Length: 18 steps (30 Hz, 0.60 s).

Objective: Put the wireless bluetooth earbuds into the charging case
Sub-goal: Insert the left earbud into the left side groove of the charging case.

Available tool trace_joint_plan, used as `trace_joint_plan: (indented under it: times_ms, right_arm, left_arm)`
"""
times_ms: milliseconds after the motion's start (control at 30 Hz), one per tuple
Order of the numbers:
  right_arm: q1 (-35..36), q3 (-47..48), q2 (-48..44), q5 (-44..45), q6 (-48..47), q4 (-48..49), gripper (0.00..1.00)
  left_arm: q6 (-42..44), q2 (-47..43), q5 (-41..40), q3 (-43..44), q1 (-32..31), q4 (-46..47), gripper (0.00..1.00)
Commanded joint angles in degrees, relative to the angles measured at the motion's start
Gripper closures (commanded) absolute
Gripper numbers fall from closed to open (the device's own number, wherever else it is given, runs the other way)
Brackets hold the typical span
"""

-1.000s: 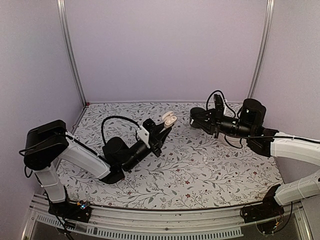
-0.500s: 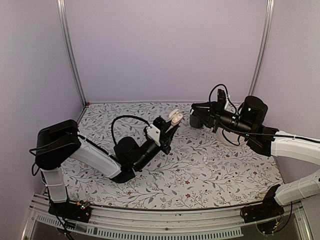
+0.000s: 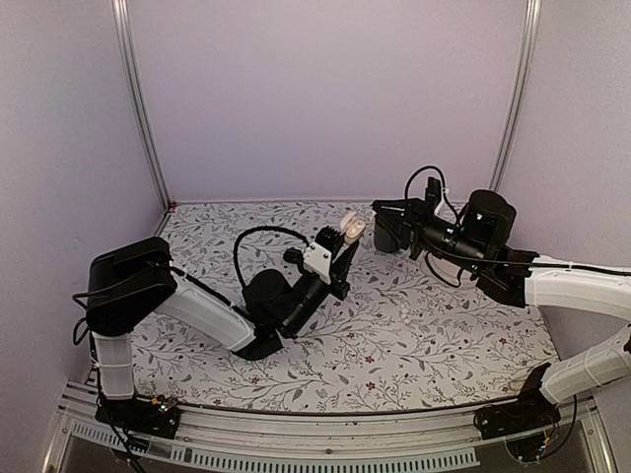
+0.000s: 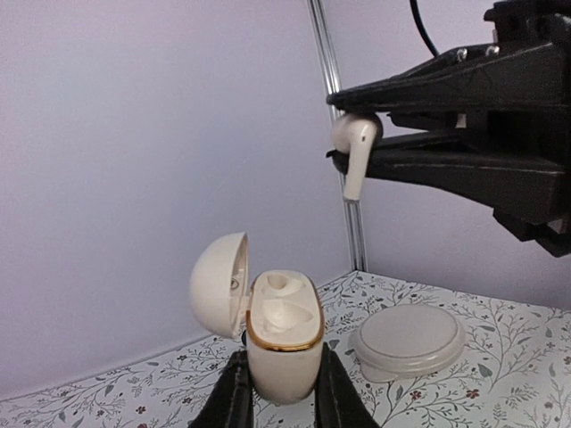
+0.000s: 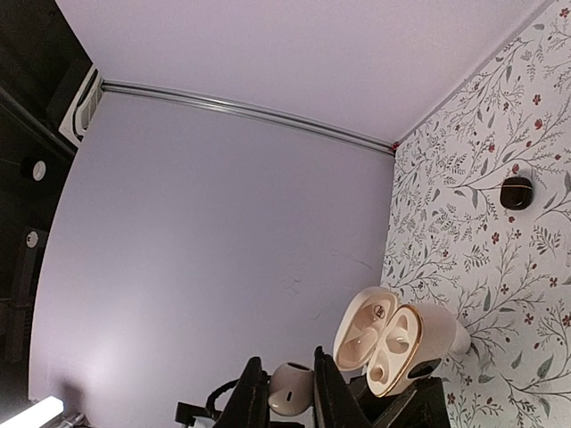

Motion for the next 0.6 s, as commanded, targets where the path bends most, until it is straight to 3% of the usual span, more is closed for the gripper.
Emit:
trace_joint_plan:
  times_ms: [0,367,567]
  right_arm:
    - [0.9,2.4,1.0,2.6,-0.6,0.9,0.83]
    - [0.9,1.7,1.2,3.4,-0.9,2.1,0.83]
    - [0.9,0.5,-0.7,3.3,-1.2,1.5,0.83]
  left_arm:
    - [0.7,0.8,-1.2,1.0,-1.1,1.1,1.00]
    - [1.9,0.1,7.0,-3.3,-1.8,11.1,1.00]
    - [1.5,0.0,10.3,-4.1,-1.9,12.2,1.00]
